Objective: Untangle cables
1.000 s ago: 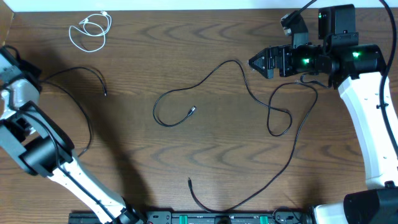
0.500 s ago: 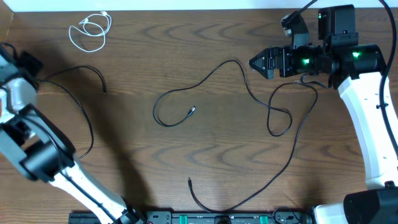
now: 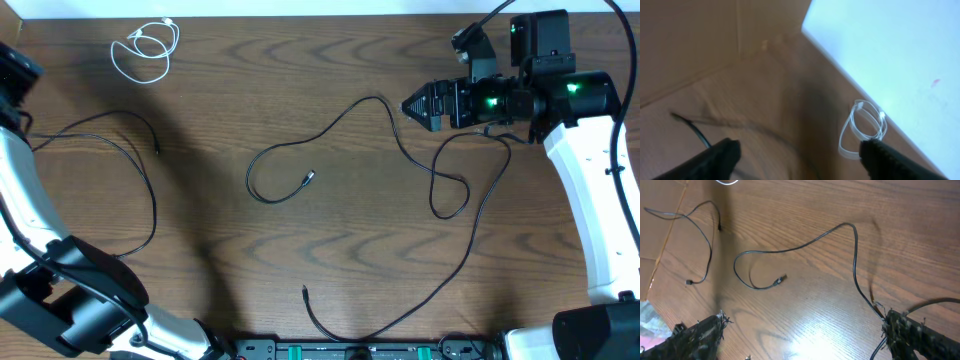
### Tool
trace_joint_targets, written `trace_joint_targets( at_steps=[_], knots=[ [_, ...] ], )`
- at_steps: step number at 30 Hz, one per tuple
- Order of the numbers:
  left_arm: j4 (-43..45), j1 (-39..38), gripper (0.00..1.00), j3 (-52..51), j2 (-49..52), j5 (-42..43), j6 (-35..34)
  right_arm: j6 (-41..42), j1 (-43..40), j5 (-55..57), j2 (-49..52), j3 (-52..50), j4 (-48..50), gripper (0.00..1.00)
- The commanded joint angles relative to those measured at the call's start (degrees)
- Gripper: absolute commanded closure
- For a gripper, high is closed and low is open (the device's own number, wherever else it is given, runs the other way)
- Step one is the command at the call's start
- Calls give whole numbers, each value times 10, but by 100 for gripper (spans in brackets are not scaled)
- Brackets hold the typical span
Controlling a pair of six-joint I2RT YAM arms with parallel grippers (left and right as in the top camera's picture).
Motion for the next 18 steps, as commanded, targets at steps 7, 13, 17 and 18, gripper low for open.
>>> trace_joint_targets(
  at_steps=[7,13,17,18],
  knots=[
    [-249,-1,39,-2,17,11,-11,-24,5,0,-1,3,-9,1],
    [-372,-11,38,-27,17,11,28,-47,5,0,-1,3,-7,1],
    [-384,-38,37,-73,18,-6,56,-47,5,0,-1,3,5,1],
    [-384,-45,37,-87,18,-23,56,-47,5,0,-1,3,6,1]
  ],
)
